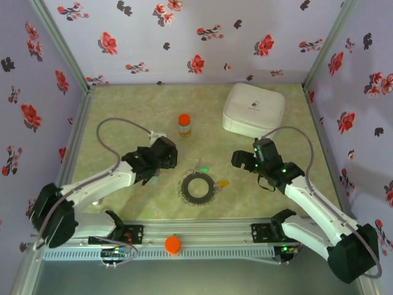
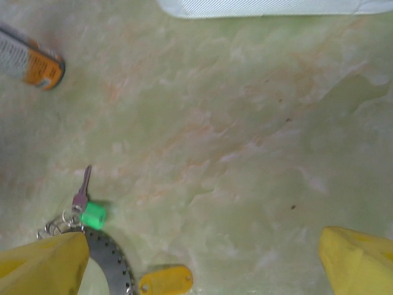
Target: Put the keys on the keyring
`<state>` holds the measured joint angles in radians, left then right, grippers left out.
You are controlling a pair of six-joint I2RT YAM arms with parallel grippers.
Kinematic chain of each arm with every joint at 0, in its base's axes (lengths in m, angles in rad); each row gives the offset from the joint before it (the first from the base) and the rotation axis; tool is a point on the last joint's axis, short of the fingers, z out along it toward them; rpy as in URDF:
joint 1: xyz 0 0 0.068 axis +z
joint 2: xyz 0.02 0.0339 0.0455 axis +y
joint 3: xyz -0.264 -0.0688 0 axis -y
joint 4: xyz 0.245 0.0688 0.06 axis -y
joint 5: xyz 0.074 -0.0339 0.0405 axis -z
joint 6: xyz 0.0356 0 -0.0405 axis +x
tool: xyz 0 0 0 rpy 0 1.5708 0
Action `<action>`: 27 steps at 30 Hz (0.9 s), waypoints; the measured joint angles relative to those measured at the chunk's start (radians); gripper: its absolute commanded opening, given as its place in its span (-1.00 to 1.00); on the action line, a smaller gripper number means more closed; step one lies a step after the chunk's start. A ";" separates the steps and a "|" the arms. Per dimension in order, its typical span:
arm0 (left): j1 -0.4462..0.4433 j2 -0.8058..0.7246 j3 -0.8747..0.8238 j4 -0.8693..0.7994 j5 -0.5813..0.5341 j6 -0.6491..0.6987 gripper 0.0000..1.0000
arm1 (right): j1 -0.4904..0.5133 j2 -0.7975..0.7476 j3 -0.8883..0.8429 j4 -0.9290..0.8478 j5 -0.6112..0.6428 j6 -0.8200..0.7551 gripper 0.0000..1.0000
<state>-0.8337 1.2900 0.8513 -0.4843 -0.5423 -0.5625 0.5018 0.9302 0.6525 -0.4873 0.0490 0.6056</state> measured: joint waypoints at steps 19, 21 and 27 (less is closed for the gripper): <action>-0.047 -0.073 -0.136 -0.073 0.235 -0.384 0.10 | 0.035 0.048 0.010 -0.018 0.046 -0.003 0.98; -0.069 -0.051 -0.131 -0.043 0.260 -0.436 0.10 | 0.035 0.045 0.010 -0.020 0.051 -0.003 0.98; -0.175 0.077 -0.042 -0.014 0.306 -0.535 0.05 | 0.035 0.005 0.010 -0.027 0.069 -0.020 0.99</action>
<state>-1.0092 1.3666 0.8097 -0.4988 -0.2359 -1.0977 0.5369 0.9348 0.6624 -0.5148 0.1177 0.5854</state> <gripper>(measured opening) 0.550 0.993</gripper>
